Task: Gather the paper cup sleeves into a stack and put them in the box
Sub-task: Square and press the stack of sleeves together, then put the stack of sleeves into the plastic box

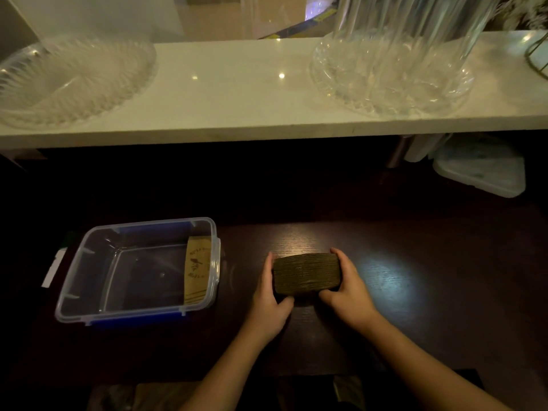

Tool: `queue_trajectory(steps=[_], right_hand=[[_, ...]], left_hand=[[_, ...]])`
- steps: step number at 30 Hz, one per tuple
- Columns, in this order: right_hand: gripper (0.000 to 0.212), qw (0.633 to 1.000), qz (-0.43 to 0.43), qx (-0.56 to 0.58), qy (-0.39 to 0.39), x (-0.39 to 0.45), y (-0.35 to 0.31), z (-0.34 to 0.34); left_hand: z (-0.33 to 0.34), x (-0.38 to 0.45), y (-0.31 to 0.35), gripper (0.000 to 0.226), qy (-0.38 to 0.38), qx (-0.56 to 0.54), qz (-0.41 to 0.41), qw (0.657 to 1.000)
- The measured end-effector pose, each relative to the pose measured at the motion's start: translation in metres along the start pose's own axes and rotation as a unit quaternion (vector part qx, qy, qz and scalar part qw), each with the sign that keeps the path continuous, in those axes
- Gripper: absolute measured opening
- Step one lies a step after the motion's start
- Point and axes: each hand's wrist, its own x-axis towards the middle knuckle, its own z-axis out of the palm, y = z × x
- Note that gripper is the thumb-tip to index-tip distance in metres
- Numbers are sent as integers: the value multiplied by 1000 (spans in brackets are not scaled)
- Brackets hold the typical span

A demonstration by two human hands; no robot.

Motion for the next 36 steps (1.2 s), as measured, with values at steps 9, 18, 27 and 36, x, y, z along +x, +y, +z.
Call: queue_trajectory(steps=[9, 18, 27, 36], right_hand=[[71, 990, -3, 131, -47, -15, -39, -17], [86, 956, 18, 283, -71, -30, -80, -2], [80, 933, -5, 333, -138, -33, -128, 4], [81, 925, -11, 274, -262, -19, -191, 66]], left_hand=[[-36, -10, 30, 63, -25, -84, 0, 996], [-38, -33, 63, 66, -11, -254, 9, 967], [-100, -59, 69, 59, -12, -304, -58, 951], [-196, -94, 49, 66, -80, -329, -145, 930]])
